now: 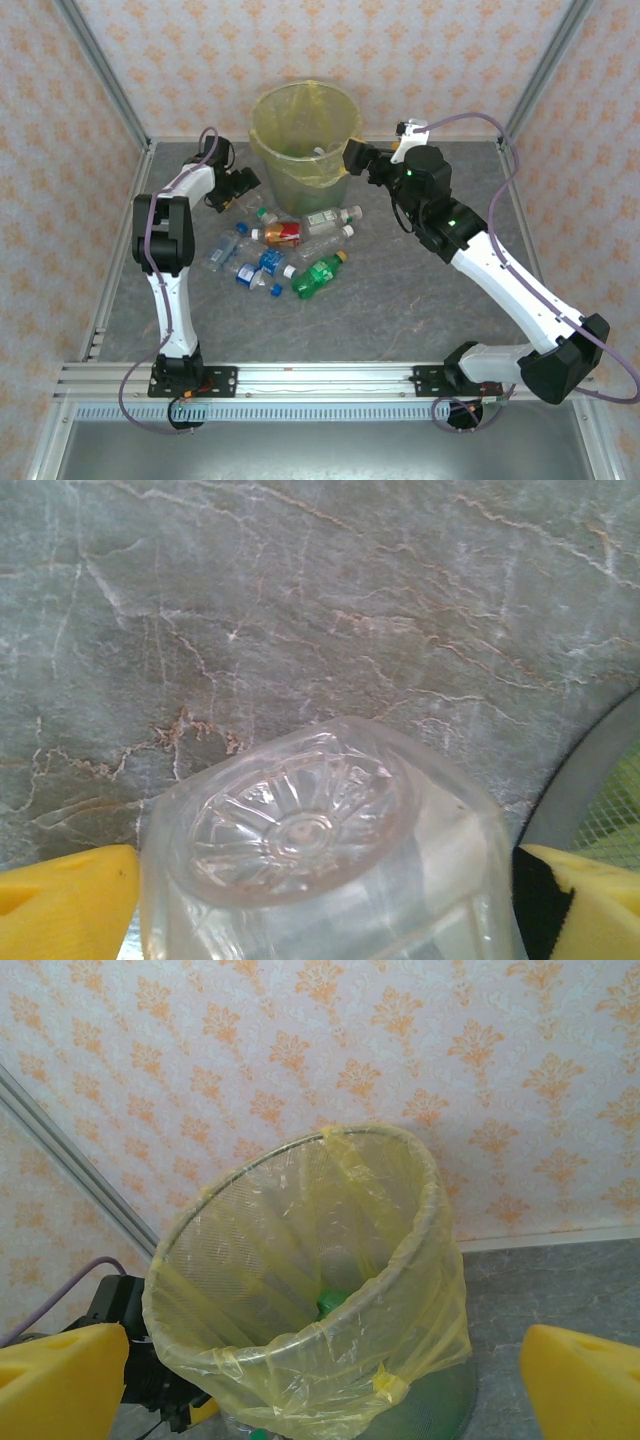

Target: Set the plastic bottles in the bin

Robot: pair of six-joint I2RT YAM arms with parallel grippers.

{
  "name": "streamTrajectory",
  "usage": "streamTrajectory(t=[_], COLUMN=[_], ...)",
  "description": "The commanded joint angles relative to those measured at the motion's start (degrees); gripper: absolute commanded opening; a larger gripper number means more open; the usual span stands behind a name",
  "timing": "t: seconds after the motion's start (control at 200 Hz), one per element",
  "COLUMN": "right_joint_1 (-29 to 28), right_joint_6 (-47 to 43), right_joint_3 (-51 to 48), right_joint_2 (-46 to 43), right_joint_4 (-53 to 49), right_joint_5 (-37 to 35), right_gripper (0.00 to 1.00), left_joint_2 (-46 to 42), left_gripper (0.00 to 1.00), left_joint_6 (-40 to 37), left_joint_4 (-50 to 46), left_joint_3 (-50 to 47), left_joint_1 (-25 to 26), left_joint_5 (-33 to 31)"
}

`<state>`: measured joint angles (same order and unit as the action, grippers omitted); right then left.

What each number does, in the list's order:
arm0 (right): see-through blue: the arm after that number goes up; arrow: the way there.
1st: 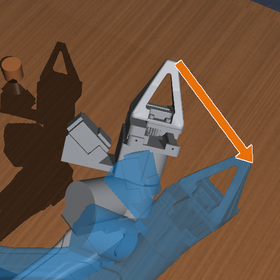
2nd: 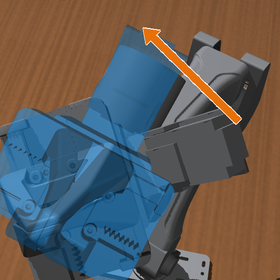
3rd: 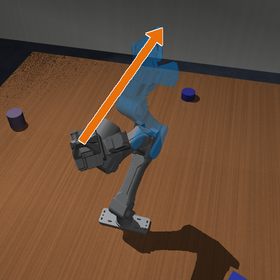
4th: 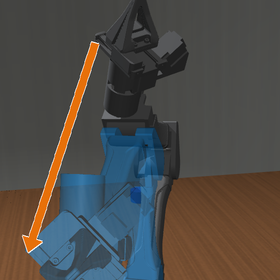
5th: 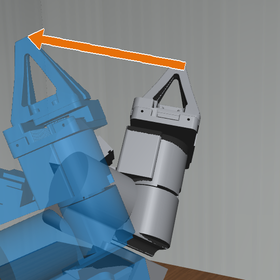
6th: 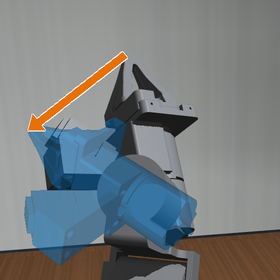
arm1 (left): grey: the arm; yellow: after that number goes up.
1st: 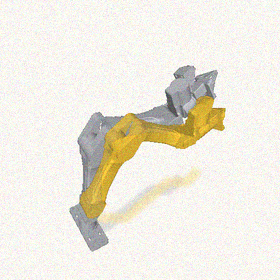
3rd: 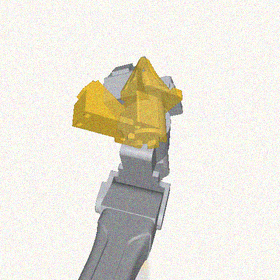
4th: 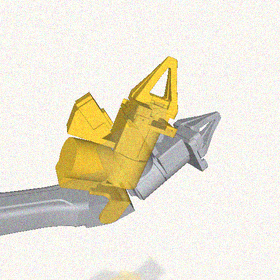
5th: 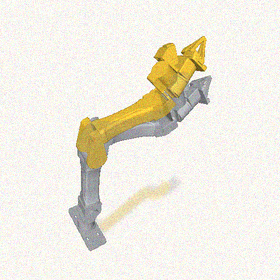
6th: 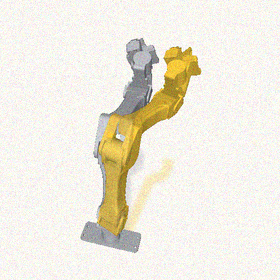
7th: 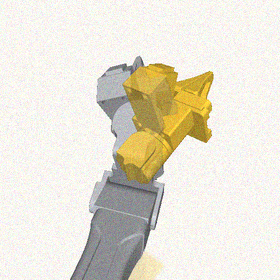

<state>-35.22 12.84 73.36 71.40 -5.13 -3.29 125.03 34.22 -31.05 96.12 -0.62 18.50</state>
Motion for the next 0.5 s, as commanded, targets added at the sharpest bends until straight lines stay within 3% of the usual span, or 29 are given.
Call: streamTrajectory(t=[0.0, 0.185, 0.496], right_joint_1=[-0.46, -0.46, -0.46], right_joint_6=[-0.68, -0.95, -1.08], right_joint_3=[-0.76, -0.68, -0.53], right_joint_2=[-1.10, -1.17, -0.83], right_joint_4=[0.21, 0.29, 0.60], right_joint_5=[-1.37, -1.81, -1.06], right_gripper=[1.00, 1.00, 1.00], left_joint_2=[2.91, 3.17, -2.39], left_gripper=[0.92, 0.75, 0.75], left_joint_6=[1.59, 2.13, 3.21], left_joint_4=[-4.64, -5.78, -5.05], left_joint_3=[3.75, 4.61, 3.32], left_joint_1=[1.11, 1.76, 0.76], left_joint_5=[-4.11, -5.07, -6.20])
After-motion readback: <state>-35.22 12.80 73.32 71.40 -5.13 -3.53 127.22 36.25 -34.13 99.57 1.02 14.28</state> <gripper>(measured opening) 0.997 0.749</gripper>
